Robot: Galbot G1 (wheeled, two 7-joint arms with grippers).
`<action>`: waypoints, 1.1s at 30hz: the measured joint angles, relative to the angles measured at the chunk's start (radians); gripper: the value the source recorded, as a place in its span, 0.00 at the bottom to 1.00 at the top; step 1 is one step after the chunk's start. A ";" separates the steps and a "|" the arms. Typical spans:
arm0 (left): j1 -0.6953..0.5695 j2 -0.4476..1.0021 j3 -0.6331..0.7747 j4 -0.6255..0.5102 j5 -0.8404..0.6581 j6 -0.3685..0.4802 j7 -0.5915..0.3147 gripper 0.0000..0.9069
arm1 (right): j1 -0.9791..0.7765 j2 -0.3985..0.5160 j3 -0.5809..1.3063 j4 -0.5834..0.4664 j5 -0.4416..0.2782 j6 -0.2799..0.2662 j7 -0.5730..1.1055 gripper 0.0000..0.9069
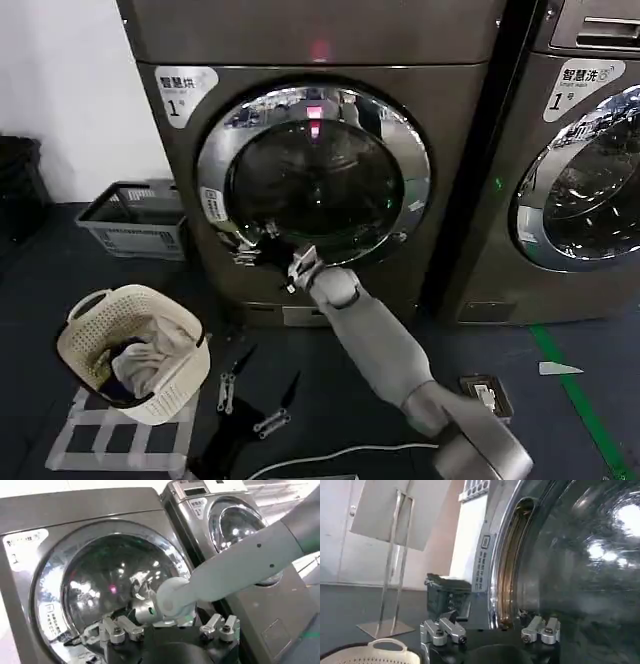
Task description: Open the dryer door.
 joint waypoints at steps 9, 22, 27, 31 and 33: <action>0.000 0.002 -0.004 0.001 0.001 0.000 0.000 1.00 | 0.004 -0.011 -0.025 0.002 0.035 0.009 -0.081 1.00; -0.011 0.008 -0.015 0.013 -0.015 0.005 -0.004 1.00 | -0.005 -0.073 -0.072 0.054 0.117 0.026 -0.221 1.00; -0.016 0.015 -0.025 0.014 -0.034 0.012 -0.005 1.00 | -0.020 -0.097 -0.091 0.083 0.156 0.026 -0.269 1.00; -0.030 0.024 -0.039 0.014 -0.081 0.031 -0.001 1.00 | -0.030 -0.126 -0.111 0.119 0.178 0.026 -0.296 1.00; -0.040 0.030 -0.050 0.019 -0.103 0.043 0.005 1.00 | -0.034 -0.139 -0.120 0.137 0.194 0.025 -0.307 1.00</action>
